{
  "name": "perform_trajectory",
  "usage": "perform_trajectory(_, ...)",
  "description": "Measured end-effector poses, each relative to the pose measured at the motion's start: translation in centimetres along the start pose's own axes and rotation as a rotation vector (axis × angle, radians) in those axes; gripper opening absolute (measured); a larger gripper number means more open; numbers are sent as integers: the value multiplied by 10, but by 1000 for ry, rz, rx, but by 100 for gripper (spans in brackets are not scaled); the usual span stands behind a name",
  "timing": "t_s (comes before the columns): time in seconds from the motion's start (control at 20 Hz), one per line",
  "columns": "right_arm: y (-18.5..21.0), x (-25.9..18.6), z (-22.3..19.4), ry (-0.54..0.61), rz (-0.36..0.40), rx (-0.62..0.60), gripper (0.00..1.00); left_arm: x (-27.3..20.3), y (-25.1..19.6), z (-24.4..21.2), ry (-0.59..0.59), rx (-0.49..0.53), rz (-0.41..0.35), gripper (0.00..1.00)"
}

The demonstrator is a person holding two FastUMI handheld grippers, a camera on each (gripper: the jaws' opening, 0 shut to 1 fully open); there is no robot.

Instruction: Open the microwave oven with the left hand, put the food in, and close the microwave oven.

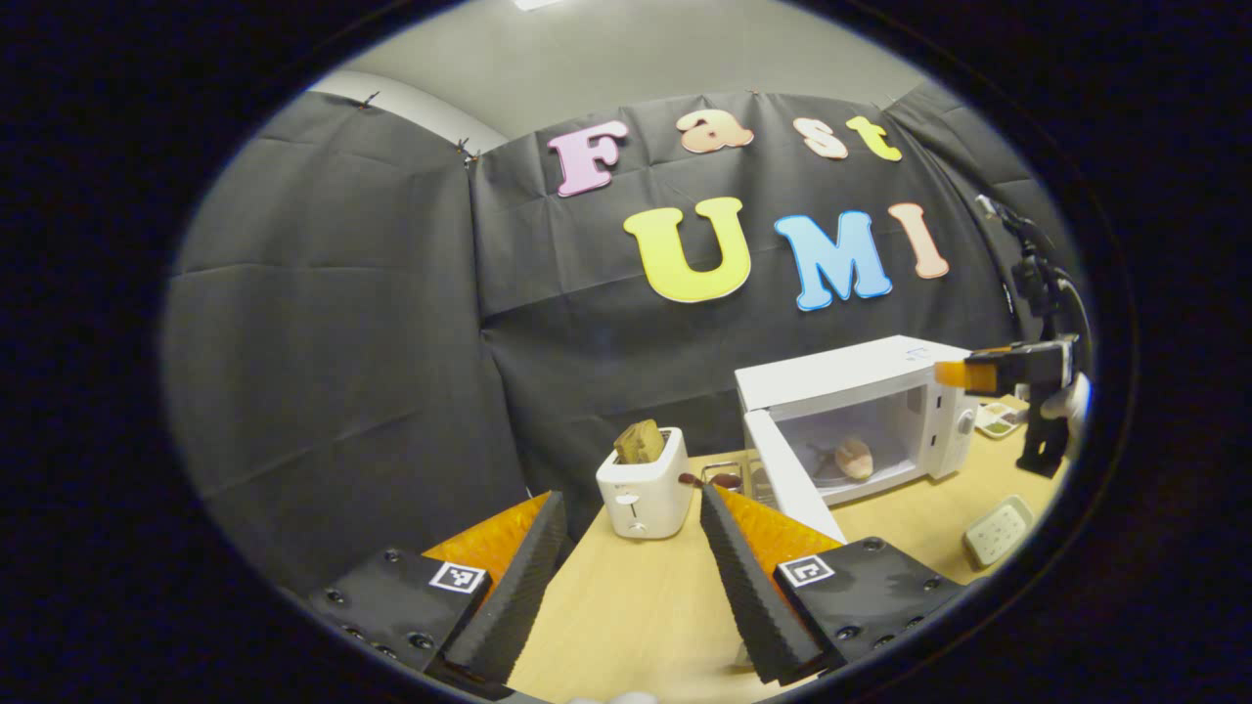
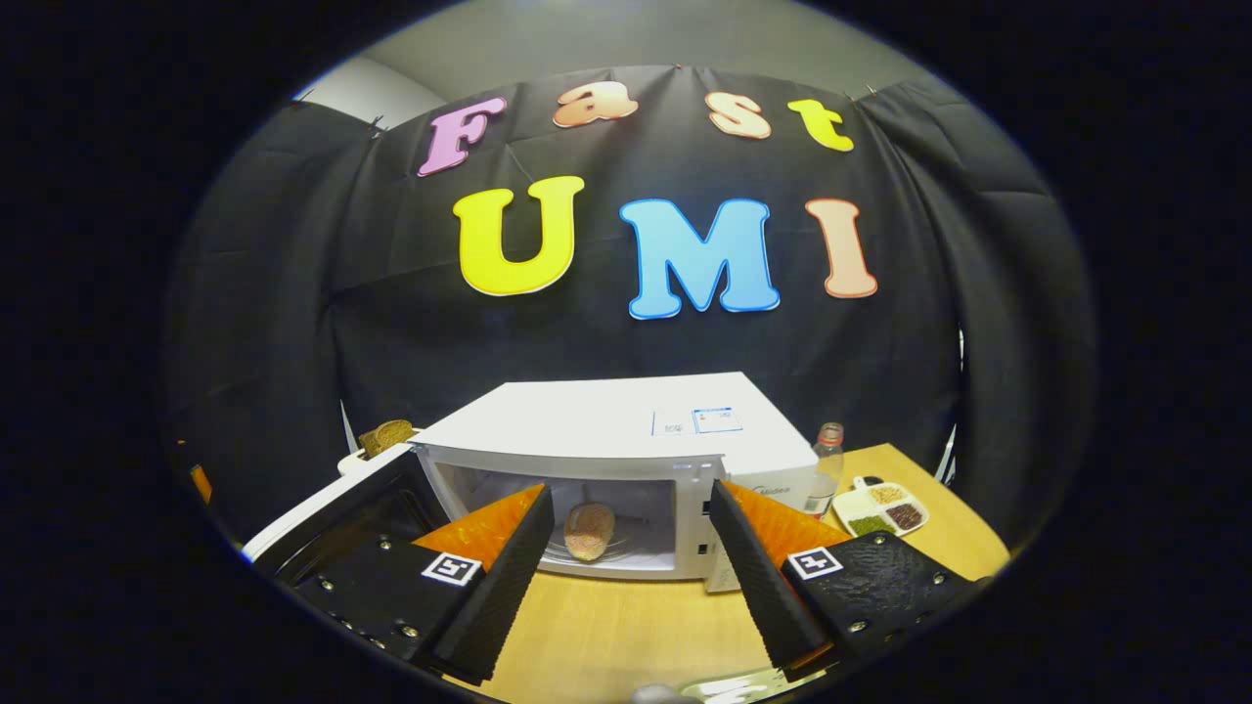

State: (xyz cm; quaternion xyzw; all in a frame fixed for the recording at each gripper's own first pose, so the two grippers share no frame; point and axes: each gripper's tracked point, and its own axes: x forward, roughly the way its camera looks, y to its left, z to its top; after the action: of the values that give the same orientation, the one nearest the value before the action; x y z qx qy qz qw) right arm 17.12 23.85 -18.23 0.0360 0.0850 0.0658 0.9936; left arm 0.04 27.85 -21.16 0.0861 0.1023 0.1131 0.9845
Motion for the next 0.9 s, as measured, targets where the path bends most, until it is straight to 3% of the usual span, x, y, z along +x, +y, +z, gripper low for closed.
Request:
perform_trajectory(0.2, -18, -47, 2, 2, 9, -49, 98, -7, 8, -44, 66, 0, 27, 93)
perform_trajectory(0.35, -31, -75, 5, 37, 15, -73, 98, -14, 4, -70, 107, 9, 38, 97)
perform_trajectory(0.4, -38, -81, 11, 33, 6, -101, 93, -16, -1, -77, 108, 4, 29, 93)
perform_trajectory(0.5, -48, -91, 19, 34, -7, -136, 98, -20, -16, -88, 110, 10, 4, 97)
perform_trajectory(0.55, -49, -95, 21, 36, -5, -134, 98, -21, -24, -94, 114, 19, -14, 89)
perform_trajectory(0.7, -61, -108, 38, 11, -33, -158, 98, -25, -38, -108, 124, 36, -40, 89)
perform_trajectory(0.75, -62, -111, 39, 8, -33, -156, 93, -26, -46, -111, 128, 28, -62, 89)
perform_trajectory(0.9, -70, -123, 34, 25, -37, -125, 98, -31, -67, -115, 137, 22, -105, 89)
